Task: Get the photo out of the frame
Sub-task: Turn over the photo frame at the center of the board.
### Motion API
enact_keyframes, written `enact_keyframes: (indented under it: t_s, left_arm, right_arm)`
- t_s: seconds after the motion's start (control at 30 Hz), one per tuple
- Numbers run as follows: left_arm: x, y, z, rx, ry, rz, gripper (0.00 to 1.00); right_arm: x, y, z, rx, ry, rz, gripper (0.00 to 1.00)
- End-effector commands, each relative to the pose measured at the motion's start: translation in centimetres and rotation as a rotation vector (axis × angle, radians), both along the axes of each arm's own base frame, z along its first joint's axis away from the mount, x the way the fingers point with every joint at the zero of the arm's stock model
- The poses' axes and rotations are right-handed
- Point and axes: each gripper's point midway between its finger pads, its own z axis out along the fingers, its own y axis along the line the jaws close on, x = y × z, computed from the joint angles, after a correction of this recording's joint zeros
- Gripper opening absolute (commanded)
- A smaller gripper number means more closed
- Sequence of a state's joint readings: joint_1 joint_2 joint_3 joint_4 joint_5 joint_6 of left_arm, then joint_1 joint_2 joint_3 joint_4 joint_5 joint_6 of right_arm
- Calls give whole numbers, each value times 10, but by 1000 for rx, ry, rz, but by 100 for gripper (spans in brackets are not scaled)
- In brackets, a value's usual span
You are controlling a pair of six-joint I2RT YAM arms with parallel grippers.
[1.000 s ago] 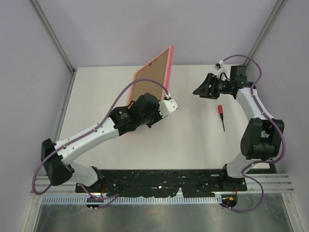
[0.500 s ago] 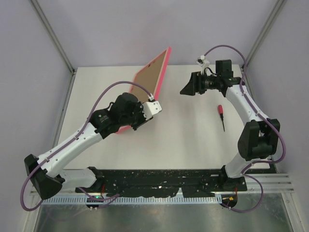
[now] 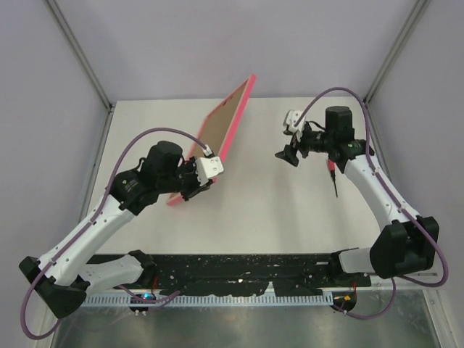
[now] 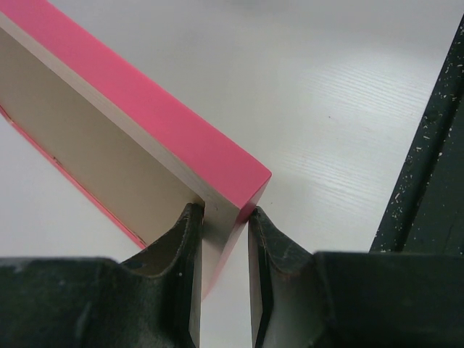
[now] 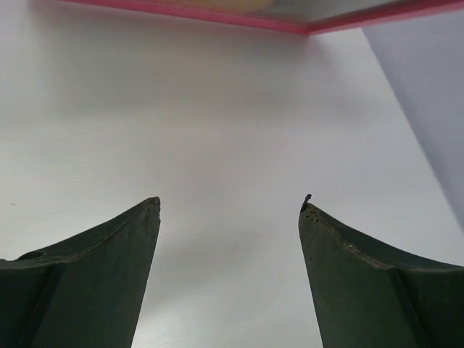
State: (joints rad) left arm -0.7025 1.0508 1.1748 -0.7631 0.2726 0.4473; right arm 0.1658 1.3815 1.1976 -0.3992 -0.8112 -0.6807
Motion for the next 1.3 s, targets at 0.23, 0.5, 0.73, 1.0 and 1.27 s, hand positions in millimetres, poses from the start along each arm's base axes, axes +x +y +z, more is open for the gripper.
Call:
enact_keyframes:
  t_s: [0.23, 0.5, 0.73, 1.0, 1.27]
  left_arm:
    - [-43, 3, 0, -31, 49, -191, 0]
    - [-66, 18, -3, -34, 76, -251, 0]
    - [-77, 27, 0, -74, 100, -259, 0]
    - [-85, 38, -1, -125, 150, -246, 0]
    - [-93, 49, -7, -102, 168, -242, 0]
  right_arm:
    - [4, 29, 36, -375, -616, 314, 84]
    - [3, 53, 44, -417, -627, 397, 84]
    - [5, 80, 53, -427, -614, 450, 84]
    - [1, 114, 75, -445, -662, 514, 85]
    - [4, 136, 64, -519, -692, 559, 85]
